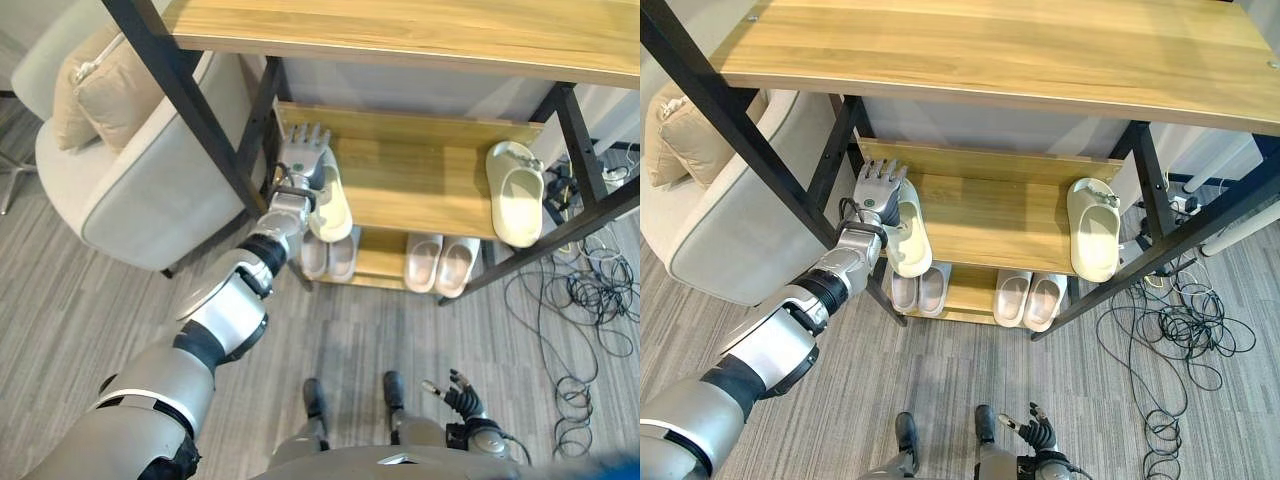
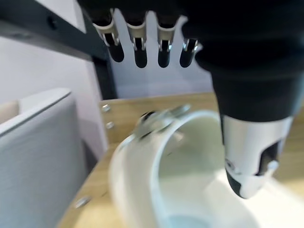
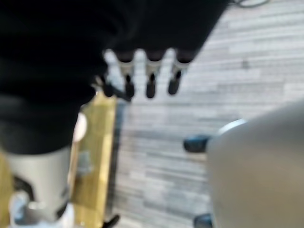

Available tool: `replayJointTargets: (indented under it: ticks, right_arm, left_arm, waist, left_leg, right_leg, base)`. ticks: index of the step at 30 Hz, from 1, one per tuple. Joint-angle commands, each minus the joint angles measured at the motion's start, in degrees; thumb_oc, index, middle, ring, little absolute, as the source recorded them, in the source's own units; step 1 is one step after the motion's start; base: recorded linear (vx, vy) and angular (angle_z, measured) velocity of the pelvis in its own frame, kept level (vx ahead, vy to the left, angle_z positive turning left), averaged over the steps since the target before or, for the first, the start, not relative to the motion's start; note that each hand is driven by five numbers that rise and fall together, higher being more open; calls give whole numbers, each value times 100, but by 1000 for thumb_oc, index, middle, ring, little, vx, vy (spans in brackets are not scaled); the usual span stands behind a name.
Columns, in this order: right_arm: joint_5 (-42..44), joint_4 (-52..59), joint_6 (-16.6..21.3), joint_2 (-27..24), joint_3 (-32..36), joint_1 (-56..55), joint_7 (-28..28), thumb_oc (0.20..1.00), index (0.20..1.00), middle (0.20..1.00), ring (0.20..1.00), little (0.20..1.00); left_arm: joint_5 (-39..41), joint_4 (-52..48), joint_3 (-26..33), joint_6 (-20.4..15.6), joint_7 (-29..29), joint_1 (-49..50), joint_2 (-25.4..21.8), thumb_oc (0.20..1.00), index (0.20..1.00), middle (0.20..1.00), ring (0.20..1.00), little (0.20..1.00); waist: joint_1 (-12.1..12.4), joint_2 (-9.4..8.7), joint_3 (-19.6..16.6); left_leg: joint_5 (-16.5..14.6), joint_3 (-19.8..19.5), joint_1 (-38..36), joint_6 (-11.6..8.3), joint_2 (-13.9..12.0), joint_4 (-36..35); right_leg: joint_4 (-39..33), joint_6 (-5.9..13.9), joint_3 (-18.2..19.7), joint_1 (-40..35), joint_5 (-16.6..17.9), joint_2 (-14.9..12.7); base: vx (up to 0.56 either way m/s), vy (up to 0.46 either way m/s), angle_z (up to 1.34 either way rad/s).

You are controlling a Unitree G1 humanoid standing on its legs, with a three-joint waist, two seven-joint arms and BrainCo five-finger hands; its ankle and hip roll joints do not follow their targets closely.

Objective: Arrange the slippers neatly on the shoe rack.

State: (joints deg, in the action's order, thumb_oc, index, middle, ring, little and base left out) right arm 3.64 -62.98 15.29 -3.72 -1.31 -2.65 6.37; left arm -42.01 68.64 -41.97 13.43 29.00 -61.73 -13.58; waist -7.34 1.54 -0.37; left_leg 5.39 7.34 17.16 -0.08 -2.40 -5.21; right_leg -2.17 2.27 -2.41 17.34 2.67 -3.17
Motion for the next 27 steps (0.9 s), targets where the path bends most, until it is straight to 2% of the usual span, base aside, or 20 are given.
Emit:
replayJointTargets:
  ticks: [1, 8, 18, 19, 21, 23, 24, 26, 27]
  right_arm:
    - [-233, -62, -100, 189, -136, -412, 16, 1000, 1000, 1000, 1000, 1000]
    - [-291, -89, -132, 170, -127, -302, 15, 1000, 1000, 1000, 1000, 1000]
    - [-294, -32, -126, 210, -146, -244, 46, 1000, 1000, 1000, 1000, 1000]
    - [-292, -35, -128, 221, -147, -218, 52, 1000, 1000, 1000, 1000, 1000]
    - [-297, -38, -132, 219, -149, -192, 54, 1000, 1000, 1000, 1000, 1000]
    - [-301, -45, -135, 230, -152, -190, 54, 1000, 1000, 1000, 1000, 1000]
    - [-301, -53, -135, 227, -147, -178, 59, 1000, 1000, 1000, 1000, 1000]
    - [-298, -58, -136, 233, -140, -167, 55, 1000, 1000, 1000, 1000, 1000]
    - [-296, -64, -139, 234, -136, -165, 56, 1000, 1000, 1000, 1000, 1000]
  left_arm:
    - [43, 634, 386, 126, 368, -973, -43, 1000, 1000, 1000, 1000, 1000]
    - [360, 1219, 454, 247, 750, -1033, 139, 1000, 1000, 1000, 1000, 1000]
    - [584, 1249, 695, 324, 1030, -1129, 231, 1000, 1000, 1000, 1000, 1000]
    - [646, 1295, 744, 335, 1078, -1150, 269, 940, 940, 940, 940, 940]
    - [739, 1384, 811, 381, 1166, -1161, 330, 871, 871, 871, 871, 871]
    - [769, 1432, 839, 402, 1190, -1160, 354, 859, 859, 859, 859, 859]
    - [807, 1468, 873, 415, 1221, -1180, 380, 784, 784, 784, 784, 784]
    - [842, 1502, 902, 421, 1235, -1178, 408, 758, 758, 758, 758, 758]
    - [870, 1516, 924, 425, 1250, -1196, 419, 573, 573, 573, 573, 573]
  waist:
    - [-53, 236, 378]
    - [-93, 200, 435]
    - [-108, 204, 460]
    - [-114, 207, 465]
    - [-126, 205, 465]
    - [-127, 212, 465]
    - [-134, 217, 461]
    - [-139, 218, 455]
    - [-137, 218, 450]
  left_leg:
    - [-273, 11, -146, 87, 256, 21]
    - [-279, 122, 4, 102, 247, 21]
    - [-279, 161, 97, 120, 267, 21]
    - [-275, 167, 119, 120, 270, 21]
    - [-276, 182, 138, 125, 273, 21]
    - [-278, 188, 146, 129, 273, 21]
    - [-276, 196, 151, 130, 275, 21]
    - [-272, 205, 155, 129, 277, 21]
    - [-273, 207, 160, 130, 280, 21]
  right_leg:
    - [175, 145, 376, -241, -472, -2]
    - [103, 184, 479, -91, -386, 2]
    - [91, 192, 509, 16, -355, -2]
    - [89, 192, 507, 41, -345, 2]
    - [82, 199, 520, 65, -329, -1]
    - [84, 197, 519, 76, -332, -6]
    - [87, 196, 525, 87, -331, -10]
    - [88, 196, 527, 94, -330, -11]
    - [88, 197, 527, 100, -331, -10]
  base:
    - [0, 0, 0]
    - [6, 4, -1]
    - [8, 2, -5]
    - [0, 0, 0]
    - [0, 0, 0]
    - [0, 0, 0]
    - [0, 0, 0]
    - [0, 0, 0]
    - [0, 0, 0]
